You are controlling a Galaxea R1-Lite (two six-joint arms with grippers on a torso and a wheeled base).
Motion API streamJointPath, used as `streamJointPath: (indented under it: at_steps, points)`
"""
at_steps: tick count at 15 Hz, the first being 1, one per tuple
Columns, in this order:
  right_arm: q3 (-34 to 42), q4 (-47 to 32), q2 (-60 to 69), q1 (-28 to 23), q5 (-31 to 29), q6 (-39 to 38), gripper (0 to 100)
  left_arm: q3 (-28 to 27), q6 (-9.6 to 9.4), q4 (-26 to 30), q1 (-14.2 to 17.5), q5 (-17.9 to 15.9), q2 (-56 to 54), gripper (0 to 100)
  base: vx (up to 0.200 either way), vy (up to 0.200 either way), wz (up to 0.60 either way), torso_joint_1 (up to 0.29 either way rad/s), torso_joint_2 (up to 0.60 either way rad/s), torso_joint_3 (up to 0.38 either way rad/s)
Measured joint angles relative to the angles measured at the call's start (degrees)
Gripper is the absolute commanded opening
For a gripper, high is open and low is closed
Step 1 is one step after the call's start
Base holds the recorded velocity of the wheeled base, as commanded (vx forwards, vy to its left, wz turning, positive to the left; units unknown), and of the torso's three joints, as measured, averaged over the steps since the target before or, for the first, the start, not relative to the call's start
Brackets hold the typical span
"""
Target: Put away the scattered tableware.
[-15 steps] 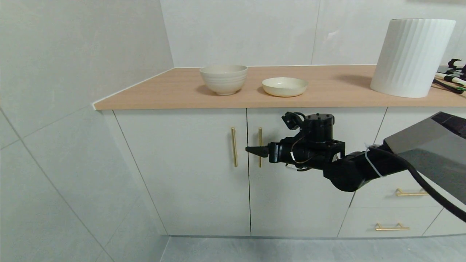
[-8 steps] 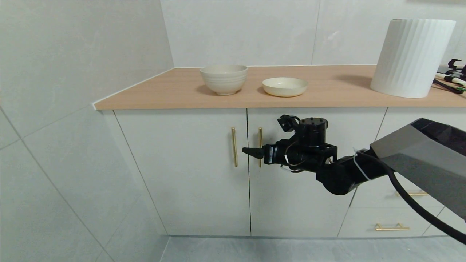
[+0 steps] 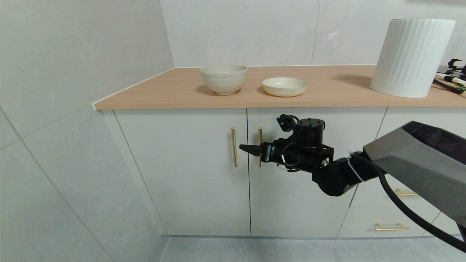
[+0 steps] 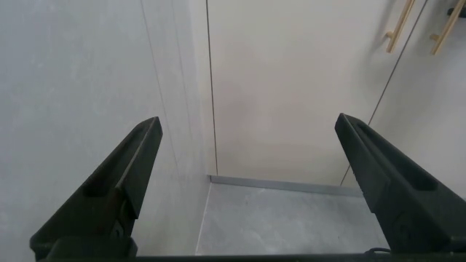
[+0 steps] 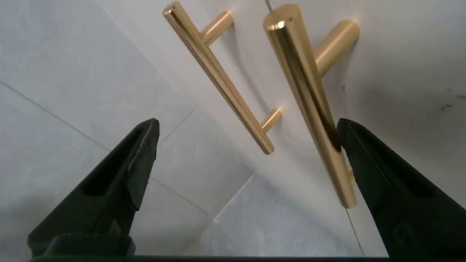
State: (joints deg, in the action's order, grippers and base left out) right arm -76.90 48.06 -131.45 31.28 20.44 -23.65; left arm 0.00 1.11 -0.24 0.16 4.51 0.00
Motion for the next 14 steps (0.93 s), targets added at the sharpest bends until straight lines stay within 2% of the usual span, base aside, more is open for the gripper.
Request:
streamJointPath:
  at_steps: [4, 11, 14]
  points:
    - [1.44, 0.77, 0.37, 0.77, 0.30, -0.05, 100, 0.00, 0.00, 0.00, 0.00, -0.05, 0.00, 100, 0.000, 0.000, 0.00, 0.000, 0.00, 0.000]
    - [7.52, 0.57, 4.55, 0.94, 5.47, -0.11, 100, 0.00, 0.01, 0.00, 0.00, -0.02, 0.00, 100, 0.000, 0.000, 0.00, 0.000, 0.00, 0.000]
    - [13.09, 0.44, 8.59, 0.85, 11.41, -1.12, 100, 0.00, 0.00, 0.00, 0.00, -0.02, 0.00, 100, 0.000, 0.000, 0.00, 0.000, 0.00, 0.000]
